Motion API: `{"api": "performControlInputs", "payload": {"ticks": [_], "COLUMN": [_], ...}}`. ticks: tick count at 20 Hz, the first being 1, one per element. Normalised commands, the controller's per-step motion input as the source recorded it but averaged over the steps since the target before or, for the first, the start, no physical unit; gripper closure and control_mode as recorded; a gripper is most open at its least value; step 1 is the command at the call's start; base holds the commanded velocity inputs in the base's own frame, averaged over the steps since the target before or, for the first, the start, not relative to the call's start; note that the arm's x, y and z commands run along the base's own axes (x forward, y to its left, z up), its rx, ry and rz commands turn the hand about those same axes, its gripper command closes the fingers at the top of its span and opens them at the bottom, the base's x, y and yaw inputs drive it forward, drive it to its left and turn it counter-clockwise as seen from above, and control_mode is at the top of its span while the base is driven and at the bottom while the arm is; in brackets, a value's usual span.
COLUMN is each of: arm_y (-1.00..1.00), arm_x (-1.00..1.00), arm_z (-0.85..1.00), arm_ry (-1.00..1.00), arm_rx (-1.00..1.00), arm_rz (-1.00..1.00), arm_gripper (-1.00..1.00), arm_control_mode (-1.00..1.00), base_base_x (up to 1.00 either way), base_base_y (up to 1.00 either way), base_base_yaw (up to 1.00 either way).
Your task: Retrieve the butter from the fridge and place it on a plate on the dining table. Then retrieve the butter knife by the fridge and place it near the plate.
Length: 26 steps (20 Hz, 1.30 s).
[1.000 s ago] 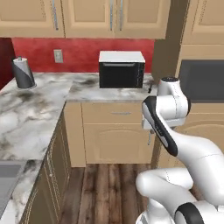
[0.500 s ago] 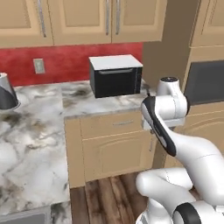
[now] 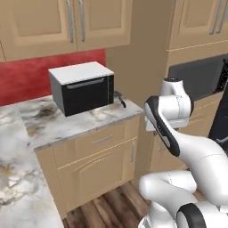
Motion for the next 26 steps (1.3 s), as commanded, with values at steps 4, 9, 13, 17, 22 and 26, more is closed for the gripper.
{"api": "performControlInputs", "payload": {"ticks": [4, 9, 13, 17, 22, 26], "arm_y": [0.0, 0.0, 0.0, 0.0, 0.0, 0.0], "arm_x": [0.0, 0.0, 0.0, 0.0, 0.0, 0.0], "arm_z": [0.0, 0.0, 0.0, 0.0, 0.0, 0.0], "arm_ry": [0.0, 0.0, 0.0, 0.0, 0.0, 0.0], "arm_rx": [0.0, 0.0, 0.0, 0.0, 0.0, 0.0], "arm_rz": [0.0, 0.0, 0.0, 0.0, 0.0, 0.0], "arm_gripper": [-1.0, -1.0, -1.0, -1.0, -1.0, -1.0], "arm_control_mode": [1.0, 1.0, 1.0, 1.0, 1.0, 1.0], "base_base_x": [0.4, 0.43, 0.48, 0.48, 0.51, 0.56], "base_base_y": [0.32, 0.58, 0.78, 0.35, 0.18, 0.27], "base_base_yaw": [-0.34, -0.25, -0.12, -0.04, 0.0, 0.0]}}
